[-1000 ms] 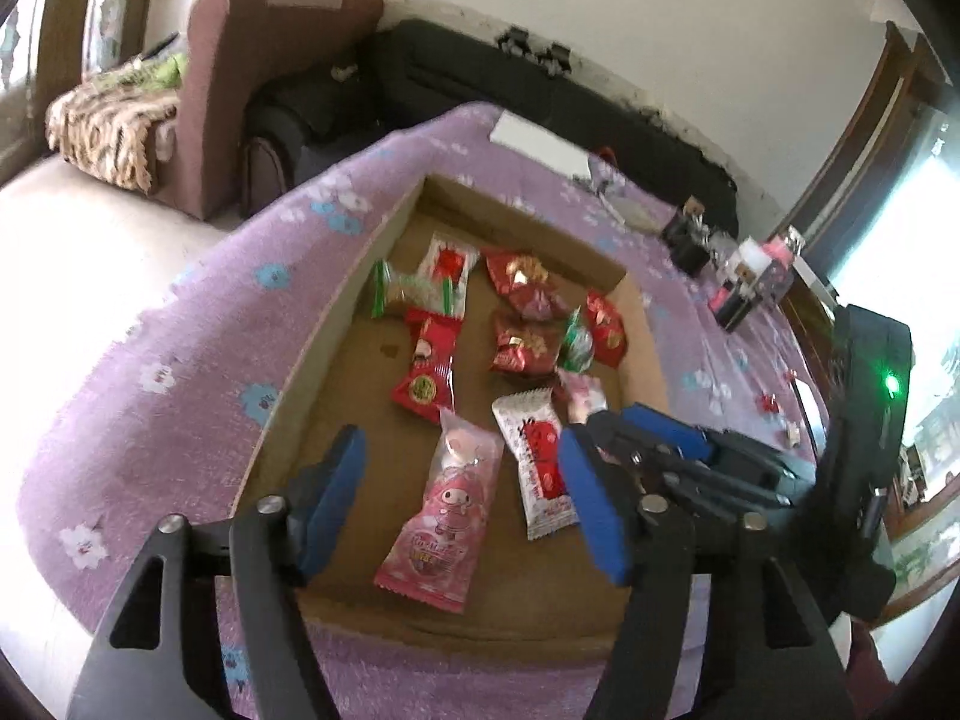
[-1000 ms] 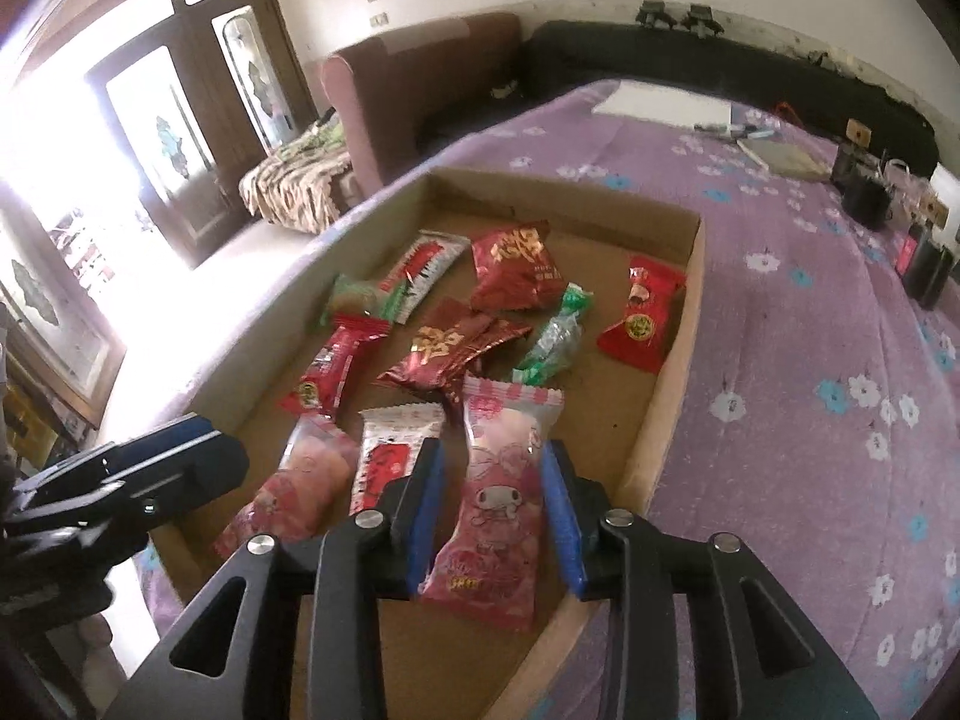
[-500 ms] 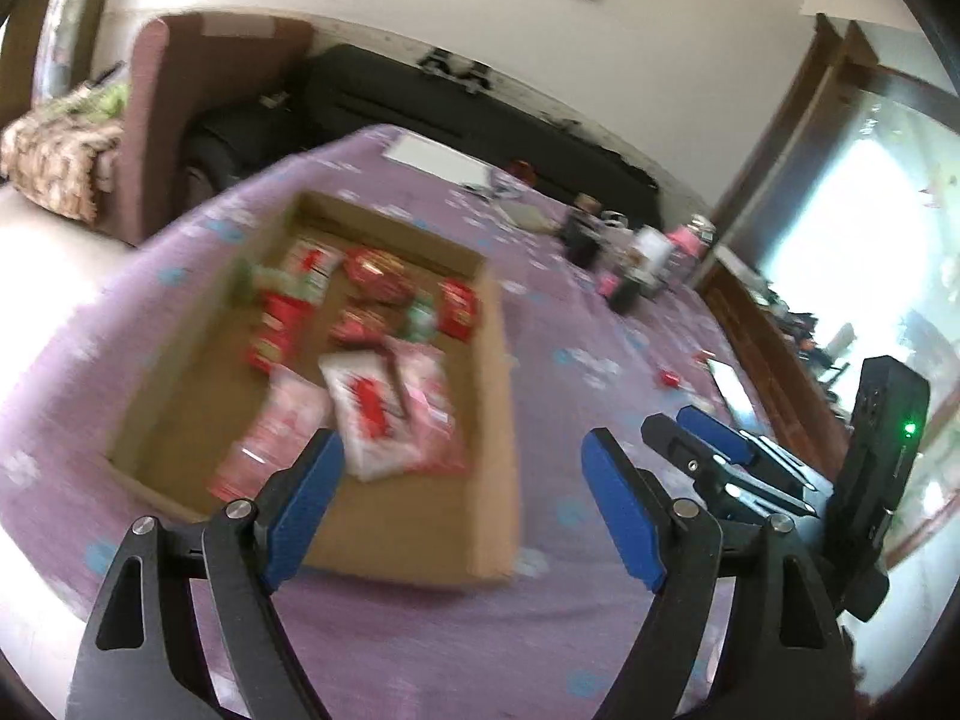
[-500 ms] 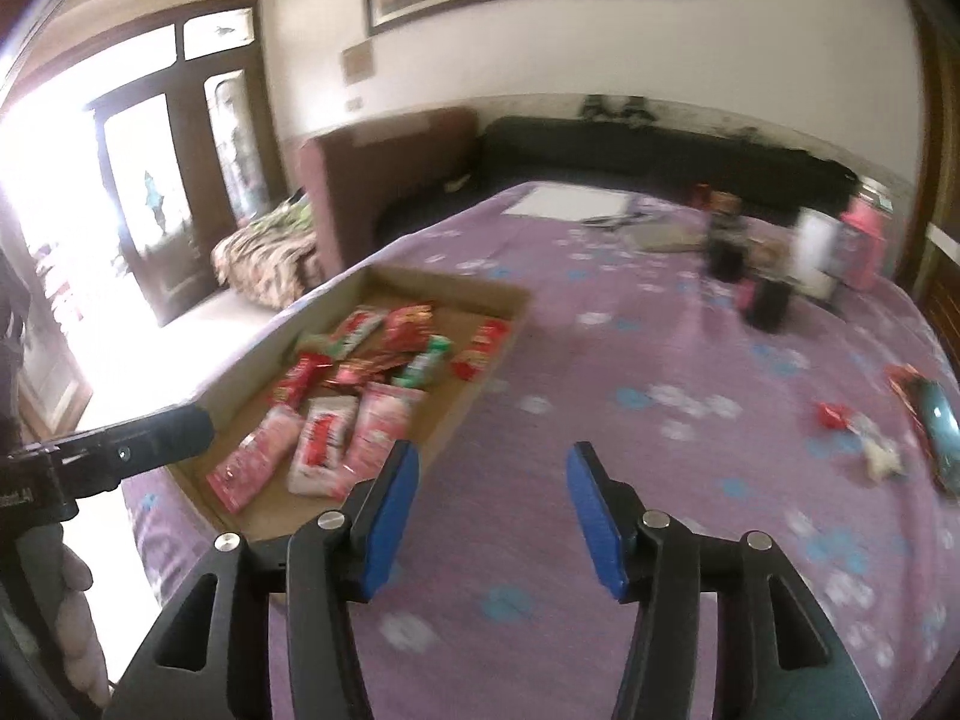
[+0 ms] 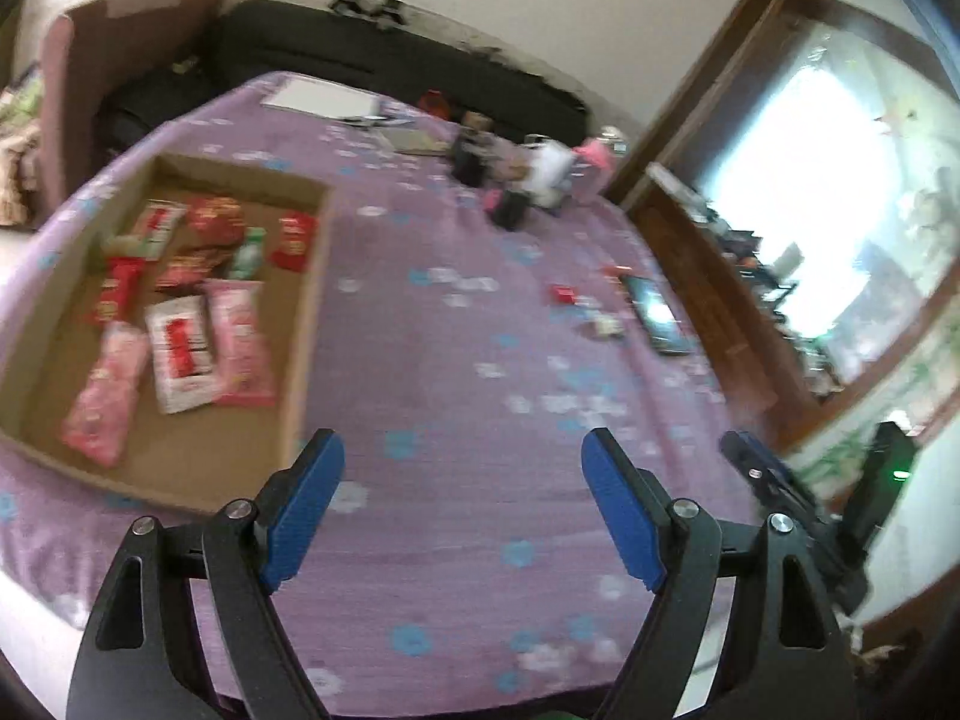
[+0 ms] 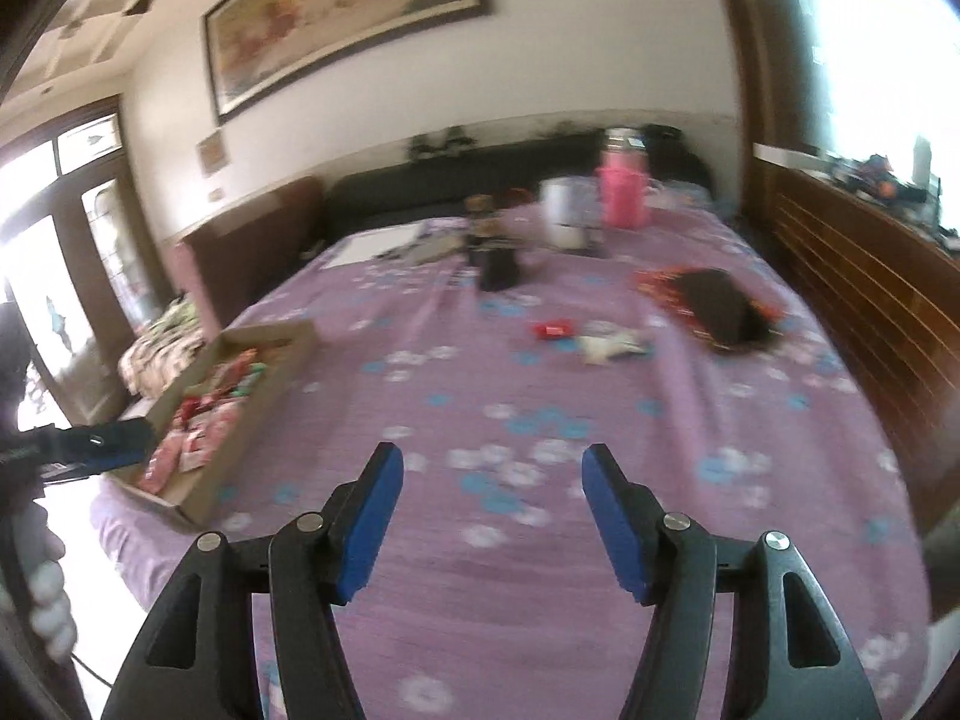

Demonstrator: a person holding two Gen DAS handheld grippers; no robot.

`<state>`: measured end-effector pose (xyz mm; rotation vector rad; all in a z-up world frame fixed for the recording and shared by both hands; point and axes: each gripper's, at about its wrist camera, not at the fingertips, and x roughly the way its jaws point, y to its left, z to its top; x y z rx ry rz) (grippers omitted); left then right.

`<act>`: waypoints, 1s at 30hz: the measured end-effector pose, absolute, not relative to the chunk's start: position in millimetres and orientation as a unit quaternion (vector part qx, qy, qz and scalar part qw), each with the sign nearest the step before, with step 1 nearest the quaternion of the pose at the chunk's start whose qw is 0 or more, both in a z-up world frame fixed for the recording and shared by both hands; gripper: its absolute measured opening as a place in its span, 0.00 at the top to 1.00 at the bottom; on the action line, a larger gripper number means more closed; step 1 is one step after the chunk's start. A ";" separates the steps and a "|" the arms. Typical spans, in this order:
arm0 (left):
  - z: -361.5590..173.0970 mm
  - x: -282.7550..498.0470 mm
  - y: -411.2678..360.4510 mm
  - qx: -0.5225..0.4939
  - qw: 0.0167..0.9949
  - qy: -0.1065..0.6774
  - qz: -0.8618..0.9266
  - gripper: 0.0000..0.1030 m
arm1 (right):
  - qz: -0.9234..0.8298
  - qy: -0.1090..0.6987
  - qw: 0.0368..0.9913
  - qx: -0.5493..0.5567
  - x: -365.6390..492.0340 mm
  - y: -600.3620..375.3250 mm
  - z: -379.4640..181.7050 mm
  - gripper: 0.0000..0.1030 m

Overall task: Organize snacks
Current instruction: 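Move both open tools back toward the remaining snacks on the bedspread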

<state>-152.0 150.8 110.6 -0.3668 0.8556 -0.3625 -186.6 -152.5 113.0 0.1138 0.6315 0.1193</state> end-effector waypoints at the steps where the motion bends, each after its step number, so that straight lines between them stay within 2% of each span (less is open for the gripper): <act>1: 113.1 -152.3 147.2 -0.177 0.875 0.411 -0.183 0.21 | 0.047 0.309 0.948 0.060 -189.1 -163.5 115.4 0.38; 7: 121.5 -156.9 131.6 -0.196 0.874 0.372 -0.245 0.21 | -0.002 0.292 0.950 0.112 -205.5 -223.3 127.1 0.37; 14: 124.7 -144.8 115.8 -0.189 0.857 0.397 -0.270 0.21 | -0.017 0.305 0.938 0.166 -206.9 -249.4 107.8 0.37; 22: 166.2 -141.6 147.4 -0.163 0.908 0.322 -0.213 0.21 | -0.045 0.295 0.937 0.184 -202.3 -268.6 113.3 0.37; 30: 126.7 -115.1 135.3 -0.147 0.885 0.390 -0.209 0.21 | -0.012 0.353 0.906 0.234 -140.4 -271.5 75.7 0.37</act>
